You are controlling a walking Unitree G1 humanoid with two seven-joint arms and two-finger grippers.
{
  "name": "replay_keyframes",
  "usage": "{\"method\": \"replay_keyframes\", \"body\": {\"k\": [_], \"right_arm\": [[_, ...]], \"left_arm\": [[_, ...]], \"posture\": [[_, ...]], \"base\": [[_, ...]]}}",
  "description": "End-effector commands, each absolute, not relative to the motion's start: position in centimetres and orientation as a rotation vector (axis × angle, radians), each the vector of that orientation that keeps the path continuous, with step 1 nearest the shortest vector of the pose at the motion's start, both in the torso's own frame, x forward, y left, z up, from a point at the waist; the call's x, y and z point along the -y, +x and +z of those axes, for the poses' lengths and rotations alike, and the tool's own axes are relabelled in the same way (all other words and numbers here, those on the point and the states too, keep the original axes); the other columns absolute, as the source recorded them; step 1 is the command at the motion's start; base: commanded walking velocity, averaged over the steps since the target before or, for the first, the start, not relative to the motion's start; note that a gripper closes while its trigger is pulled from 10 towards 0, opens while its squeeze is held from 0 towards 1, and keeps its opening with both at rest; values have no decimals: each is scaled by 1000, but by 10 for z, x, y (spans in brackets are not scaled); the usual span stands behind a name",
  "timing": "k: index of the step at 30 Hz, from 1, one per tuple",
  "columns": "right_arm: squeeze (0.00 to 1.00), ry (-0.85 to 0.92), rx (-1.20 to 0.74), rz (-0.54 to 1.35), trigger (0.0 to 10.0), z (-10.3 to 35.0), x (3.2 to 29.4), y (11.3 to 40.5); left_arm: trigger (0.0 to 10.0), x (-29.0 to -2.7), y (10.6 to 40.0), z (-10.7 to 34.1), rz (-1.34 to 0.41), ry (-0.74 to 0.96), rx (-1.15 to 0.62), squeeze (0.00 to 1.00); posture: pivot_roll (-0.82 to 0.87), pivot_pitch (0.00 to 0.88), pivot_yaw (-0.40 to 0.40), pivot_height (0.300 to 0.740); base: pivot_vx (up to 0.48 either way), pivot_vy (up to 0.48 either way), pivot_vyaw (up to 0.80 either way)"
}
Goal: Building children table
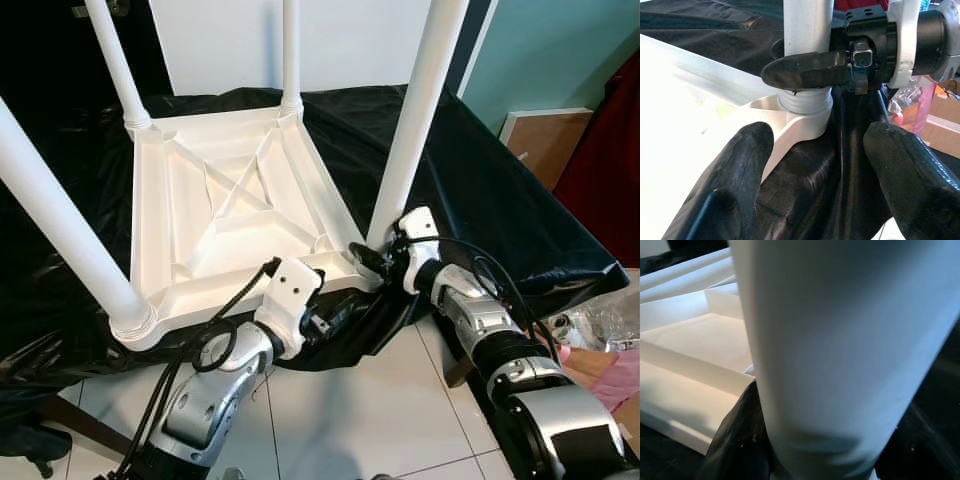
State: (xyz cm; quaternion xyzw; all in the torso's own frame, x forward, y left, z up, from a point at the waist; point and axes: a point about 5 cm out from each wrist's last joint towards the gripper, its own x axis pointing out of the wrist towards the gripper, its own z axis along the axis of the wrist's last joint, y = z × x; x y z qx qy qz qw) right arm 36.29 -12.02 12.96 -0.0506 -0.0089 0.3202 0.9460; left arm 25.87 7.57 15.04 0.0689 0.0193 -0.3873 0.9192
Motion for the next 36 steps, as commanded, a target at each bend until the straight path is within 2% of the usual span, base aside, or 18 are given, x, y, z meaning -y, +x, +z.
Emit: {"method": "replay_keyframes", "body": {"k": [1, 3, 6, 15, 18, 21, 36], "right_arm": [[0, -103, -79, 580, 10000, 107, 123, 357], [0, -103, -79, 580, 10000, 107, 123, 357], [0, -54, -87, 406, 10000, 103, 120, 355], [0, 0, -105, 187, 10000, 92, 111, 345], [0, 35, -103, 43, 10000, 89, 109, 339], [0, 24, -91, 75, 10000, 92, 101, 338], [0, 32, -65, 100, 10000, 101, 93, 337]], "left_arm": [[10000, -76, 257, 149, -811, 143, -42, 0], [10000, -76, 257, 149, -811, 143, -42, 0], [10000, -74, 256, 149, -821, 140, -45, 0], [10000, -72, 257, 149, -832, 137, -44, 0], [10000, -72, 256, 149, -832, 131, -44, 0], [10000, -70, 256, 148, -836, 130, -46, 0], [10000, -69, 256, 146, -841, 144, -46, 0]], "posture": [[31, 83, -68, 740], [31, 83, -68, 740], [19, 84, -62, 740], [10, 85, -59, 740], [13, 83, -63, 740], [10, 76, -63, 740], [22, 55, -66, 740]], "base": [[0, 0, 0], [0, 0, 0], [0, 0, 0], [0, 0, 0], [0, 0, 0], [0, 0, 0], [0, 0, 0]]}}
